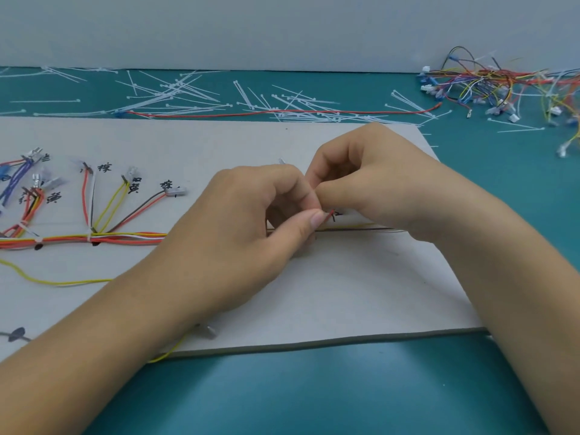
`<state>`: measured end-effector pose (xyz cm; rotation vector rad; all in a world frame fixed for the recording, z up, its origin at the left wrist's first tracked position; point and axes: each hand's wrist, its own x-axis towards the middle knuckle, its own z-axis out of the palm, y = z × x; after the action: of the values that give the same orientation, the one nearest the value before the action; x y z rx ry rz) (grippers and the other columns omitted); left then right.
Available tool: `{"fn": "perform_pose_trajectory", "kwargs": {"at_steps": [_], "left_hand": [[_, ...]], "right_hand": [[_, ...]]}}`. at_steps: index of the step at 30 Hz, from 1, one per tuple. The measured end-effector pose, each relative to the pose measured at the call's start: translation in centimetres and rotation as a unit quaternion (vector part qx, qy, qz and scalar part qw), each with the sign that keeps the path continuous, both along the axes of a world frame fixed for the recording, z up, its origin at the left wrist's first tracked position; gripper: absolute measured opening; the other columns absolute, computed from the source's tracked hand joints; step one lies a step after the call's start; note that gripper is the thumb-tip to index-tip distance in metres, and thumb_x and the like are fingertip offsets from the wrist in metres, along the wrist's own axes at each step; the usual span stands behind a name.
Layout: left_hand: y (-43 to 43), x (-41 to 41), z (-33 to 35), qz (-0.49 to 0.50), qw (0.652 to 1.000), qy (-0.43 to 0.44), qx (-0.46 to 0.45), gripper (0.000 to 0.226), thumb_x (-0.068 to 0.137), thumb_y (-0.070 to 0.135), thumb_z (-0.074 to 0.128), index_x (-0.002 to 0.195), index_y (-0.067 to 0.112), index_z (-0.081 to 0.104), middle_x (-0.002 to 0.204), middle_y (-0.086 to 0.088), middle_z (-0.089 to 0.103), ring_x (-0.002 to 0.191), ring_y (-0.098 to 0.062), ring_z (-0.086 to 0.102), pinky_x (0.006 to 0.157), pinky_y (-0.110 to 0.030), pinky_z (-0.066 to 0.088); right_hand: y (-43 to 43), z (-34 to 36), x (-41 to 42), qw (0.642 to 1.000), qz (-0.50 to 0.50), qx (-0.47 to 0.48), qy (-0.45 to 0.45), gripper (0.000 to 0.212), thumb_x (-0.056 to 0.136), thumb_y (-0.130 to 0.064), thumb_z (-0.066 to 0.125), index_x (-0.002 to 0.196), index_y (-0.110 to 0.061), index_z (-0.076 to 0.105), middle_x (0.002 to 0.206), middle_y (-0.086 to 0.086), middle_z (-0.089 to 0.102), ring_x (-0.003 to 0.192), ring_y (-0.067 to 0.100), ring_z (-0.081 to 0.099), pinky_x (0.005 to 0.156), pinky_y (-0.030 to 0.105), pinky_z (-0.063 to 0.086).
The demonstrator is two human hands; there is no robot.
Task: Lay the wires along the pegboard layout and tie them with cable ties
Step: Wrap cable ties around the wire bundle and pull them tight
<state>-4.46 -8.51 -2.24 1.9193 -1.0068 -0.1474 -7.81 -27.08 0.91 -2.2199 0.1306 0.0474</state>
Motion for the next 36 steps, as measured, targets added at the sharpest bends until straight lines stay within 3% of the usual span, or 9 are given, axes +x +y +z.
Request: {"fn": "perform_pose_trajectory", "kwargs": {"at_steps": [9,11,14,17,23,27,30,33,36], "left_hand": [[0.3,0.5,0.1,0.045,0.981,0.175,-0.077,0.011,0.091,0.005,0.076,0.085,0.014,0.078,0.073,-0.003,0.079,0.067,-0.02,0.078,0.066,-0.033,0.065],[0.3,0.5,0.3,0.045,0.977,0.19,-0.087,0.013,0.092,0.004,0.074,0.085,0.014,0.079,0.076,-0.004,0.08,0.069,-0.023,0.079,0.068,-0.033,0.066],[0.5,0.4,0.7,0.033,0.976,0.197,-0.087,0.018,0.094,-0.002,0.069,0.09,0.012,0.08,0.079,-0.003,0.081,0.074,-0.021,0.08,0.064,-0.021,0.061],[0.6,0.3,0.8,0.029,0.972,0.218,-0.085,0.026,0.089,-0.013,0.068,0.091,0.01,0.081,0.081,-0.005,0.081,0.076,-0.022,0.08,0.071,-0.028,0.064],[0.5,0.2,0.9,0.058,0.962,0.254,-0.078,0.021,0.087,-0.005,0.074,0.079,0.013,0.082,0.073,-0.018,0.077,0.074,-0.039,0.077,0.063,-0.037,0.066],[0.5,0.3,0.8,0.054,0.959,0.269,-0.064,0.021,0.089,-0.005,0.072,0.078,0.011,0.079,0.072,-0.02,0.075,0.071,-0.036,0.077,0.059,-0.034,0.064],[0.1,0.2,0.5,0.066,0.95,0.295,-0.077,0.013,0.088,-0.007,0.073,0.08,0.004,0.074,0.069,-0.021,0.074,0.063,-0.031,0.076,0.056,-0.034,0.063],[-0.3,0.1,0.4,0.084,0.941,0.317,-0.087,0.014,0.083,-0.003,0.079,0.089,0.004,0.069,0.069,-0.021,0.074,0.062,-0.03,0.077,0.055,-0.034,0.063],[-0.3,0.0,0.4,0.091,0.941,0.312,-0.096,0.012,0.081,-0.003,0.08,0.081,0.004,0.07,0.067,-0.021,0.074,0.061,-0.028,0.077,0.055,-0.033,0.063]], "right_hand": [[-0.4,-0.1,0.2,1.0,0.009,0.005,0.004,0.005,0.077,-0.007,0.075,0.078,-0.012,0.077,0.077,0.016,0.073,0.066,0.016,0.06,0.068,0.035,0.048],[-0.6,0.0,0.2,1.0,0.011,0.008,0.004,0.005,0.078,-0.007,0.076,0.078,-0.012,0.077,0.076,0.015,0.074,0.064,0.013,0.06,0.067,0.033,0.048],[-0.7,0.0,0.2,1.0,0.015,0.006,0.005,0.008,0.077,-0.006,0.073,0.078,-0.013,0.077,0.073,0.012,0.074,0.062,0.011,0.058,0.064,0.03,0.046],[-0.8,0.0,0.2,1.0,0.016,0.007,0.01,0.007,0.077,-0.006,0.074,0.079,-0.012,0.078,0.076,0.013,0.075,0.064,0.012,0.06,0.066,0.031,0.048],[-1.1,0.0,0.2,1.0,0.015,0.01,0.01,0.006,0.079,-0.009,0.078,0.076,-0.013,0.077,0.059,-0.001,0.066,0.053,0.007,0.053,0.054,0.02,0.043],[-1.4,0.2,0.1,0.999,0.031,0.019,0.004,0.006,0.079,-0.008,0.08,0.077,-0.013,0.077,0.064,0.004,0.069,0.058,0.009,0.057,0.057,0.02,0.047],[-1.4,0.3,0.0,0.999,0.051,0.015,0.003,0.007,0.079,-0.008,0.081,0.078,-0.013,0.077,0.074,0.014,0.073,0.064,0.013,0.06,0.065,0.028,0.049],[-1.5,0.5,0.0,0.998,0.065,0.013,0.002,0.007,0.079,-0.008,0.082,0.079,-0.014,0.077,0.076,0.012,0.075,0.069,0.018,0.065,0.074,0.033,0.051],[-1.8,0.5,-0.1,0.997,0.08,0.013,0.003,0.007,0.079,-0.01,0.082,0.079,-0.015,0.077,0.072,0.005,0.074,0.066,0.013,0.062,0.068,0.026,0.048]]}}
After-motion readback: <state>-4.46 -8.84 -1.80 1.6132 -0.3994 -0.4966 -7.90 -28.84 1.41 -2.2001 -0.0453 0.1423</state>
